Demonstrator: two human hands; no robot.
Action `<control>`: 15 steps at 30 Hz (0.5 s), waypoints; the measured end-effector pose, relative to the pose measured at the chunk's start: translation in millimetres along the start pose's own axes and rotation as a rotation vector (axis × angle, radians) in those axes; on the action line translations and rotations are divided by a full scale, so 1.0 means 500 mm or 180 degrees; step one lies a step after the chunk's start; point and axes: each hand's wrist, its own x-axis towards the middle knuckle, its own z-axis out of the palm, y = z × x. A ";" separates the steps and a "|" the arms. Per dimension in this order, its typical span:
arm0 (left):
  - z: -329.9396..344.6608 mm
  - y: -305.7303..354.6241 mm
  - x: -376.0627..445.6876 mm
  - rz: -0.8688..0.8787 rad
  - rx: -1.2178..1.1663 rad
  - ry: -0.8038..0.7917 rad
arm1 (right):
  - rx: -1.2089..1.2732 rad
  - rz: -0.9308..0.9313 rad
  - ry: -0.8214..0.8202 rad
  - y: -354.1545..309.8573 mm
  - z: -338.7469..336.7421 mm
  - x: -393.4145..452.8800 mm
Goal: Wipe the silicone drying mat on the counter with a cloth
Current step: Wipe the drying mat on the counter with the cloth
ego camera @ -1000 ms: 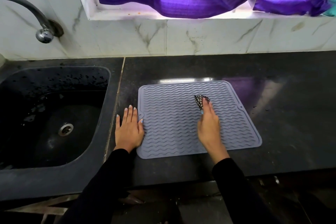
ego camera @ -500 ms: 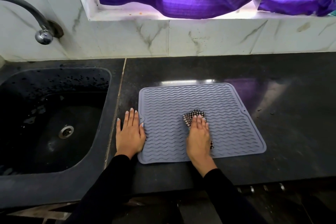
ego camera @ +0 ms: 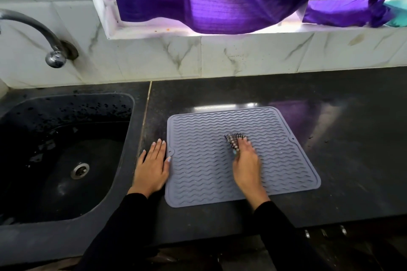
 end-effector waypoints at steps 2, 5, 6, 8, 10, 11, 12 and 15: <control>0.011 -0.001 -0.004 0.0053 0.0064 0.0096 | -0.0484 -0.0248 -0.0180 0.009 0.031 -0.010; 0.019 0.000 -0.003 0.0079 0.0109 0.0132 | -0.0832 -0.0415 -0.0221 0.015 0.050 -0.014; 0.020 -0.001 -0.002 0.0088 0.0119 0.0127 | -0.0925 -0.0455 -0.0280 0.017 0.048 -0.012; 0.020 -0.002 0.000 0.0084 0.0116 0.0166 | -0.1113 -0.0635 -0.0456 0.025 0.039 -0.001; 0.020 -0.001 0.000 0.0082 0.0111 0.0170 | -0.1007 -0.0799 -0.0542 0.035 0.031 0.011; 0.018 0.000 -0.001 0.0083 0.0116 0.0156 | -0.0773 -0.0798 -0.0521 0.038 0.025 0.015; 0.018 0.001 -0.003 0.0076 0.0116 0.0143 | -0.0474 -0.0719 -0.0531 0.042 0.016 0.021; 0.011 0.001 -0.006 0.0056 0.0079 0.0122 | 0.0648 -0.0057 -0.0665 0.048 -0.018 0.046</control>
